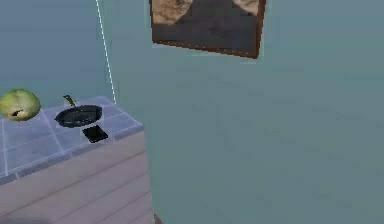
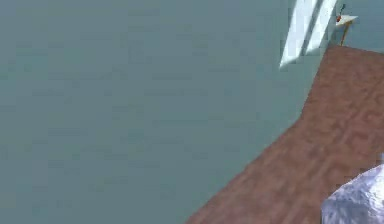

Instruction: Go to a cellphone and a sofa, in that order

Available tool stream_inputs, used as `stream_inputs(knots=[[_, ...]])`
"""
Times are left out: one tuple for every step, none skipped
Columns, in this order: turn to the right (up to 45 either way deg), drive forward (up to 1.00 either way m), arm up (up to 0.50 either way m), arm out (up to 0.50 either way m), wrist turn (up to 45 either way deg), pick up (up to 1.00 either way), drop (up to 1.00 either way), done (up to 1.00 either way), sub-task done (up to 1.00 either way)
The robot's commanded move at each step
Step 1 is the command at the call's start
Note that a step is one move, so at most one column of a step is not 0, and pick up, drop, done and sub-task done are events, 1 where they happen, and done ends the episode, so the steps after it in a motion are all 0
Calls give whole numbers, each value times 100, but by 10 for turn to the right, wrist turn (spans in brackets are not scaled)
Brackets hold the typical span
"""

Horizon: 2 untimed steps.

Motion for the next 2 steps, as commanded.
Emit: stream_inputs(knots=[[0, 25, 0, 0, 0, 0, 0, 0, 0], [-360, 0, 0, 0, 0, 0, 0, 0, 0]])
